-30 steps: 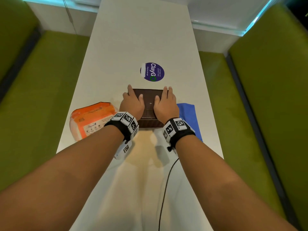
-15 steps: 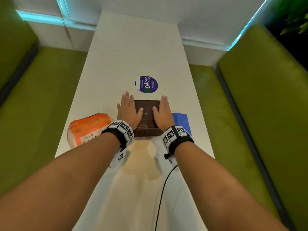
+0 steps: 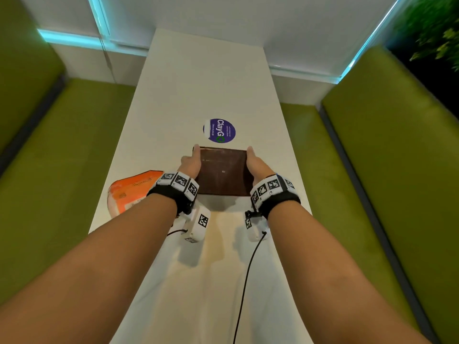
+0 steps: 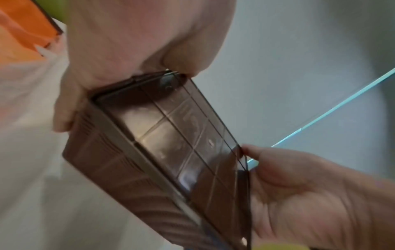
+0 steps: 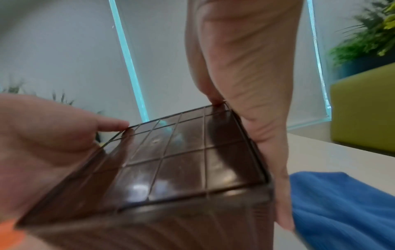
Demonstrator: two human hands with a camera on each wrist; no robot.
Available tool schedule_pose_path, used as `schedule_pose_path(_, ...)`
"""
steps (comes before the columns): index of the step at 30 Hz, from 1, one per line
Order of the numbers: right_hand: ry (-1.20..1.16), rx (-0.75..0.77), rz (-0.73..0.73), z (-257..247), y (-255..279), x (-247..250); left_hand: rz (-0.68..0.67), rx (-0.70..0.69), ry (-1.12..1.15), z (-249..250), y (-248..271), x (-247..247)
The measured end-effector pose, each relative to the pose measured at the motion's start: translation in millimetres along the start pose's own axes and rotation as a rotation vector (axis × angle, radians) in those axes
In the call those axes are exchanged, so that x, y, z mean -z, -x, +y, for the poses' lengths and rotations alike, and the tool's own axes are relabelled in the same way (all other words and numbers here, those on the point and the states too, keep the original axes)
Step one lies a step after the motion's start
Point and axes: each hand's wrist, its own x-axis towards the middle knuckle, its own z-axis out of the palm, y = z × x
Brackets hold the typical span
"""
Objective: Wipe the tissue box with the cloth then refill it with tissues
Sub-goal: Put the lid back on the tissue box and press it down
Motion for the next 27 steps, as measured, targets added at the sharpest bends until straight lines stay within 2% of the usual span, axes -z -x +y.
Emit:
schedule_pose_path(3, -0.386, 0.014, -0.065, 4, 7, 12, -0.069, -0.002, 0.314, 1, -7, 10)
schedule_pose_path(5, -0.523, 0.044, -0.115, 8, 20, 19, -0.115, -0.027, 0.505, -8, -22, 14)
schedule_pose_path(8, -0.506, 0.128, -0.179, 14, 29, 19, -0.176, -0.08, 0.592, -9, -2, 16)
schedule_pose_path(11, -0.424, 0.229, -0.166, 19, 32, 16, -0.272, -0.103, 0.575, -17, 9, 9)
schedule_pose_path(13, -0.363, 0.289, -0.162, 29, 31, 14, -0.264, -0.119, 0.598, -26, 13, 5)
schedule_pose_path(15, -0.407, 0.259, -0.132, 38, 32, 11, -0.183, -0.166, 0.566, -35, 17, 1)
schedule_pose_path(19, -0.463, 0.167, -0.086, 57, 30, 0, -0.066, -0.233, 0.365, -52, 15, -7)
schedule_pose_path(23, -0.405, 0.175, 0.048, 69, 31, -12, -0.094, -0.279, 0.219, -65, 11, -10)
schedule_pose_path(27, -0.351, 0.231, 0.034, 68, 37, -25, -0.076, -0.336, 0.016, -73, 10, -12)
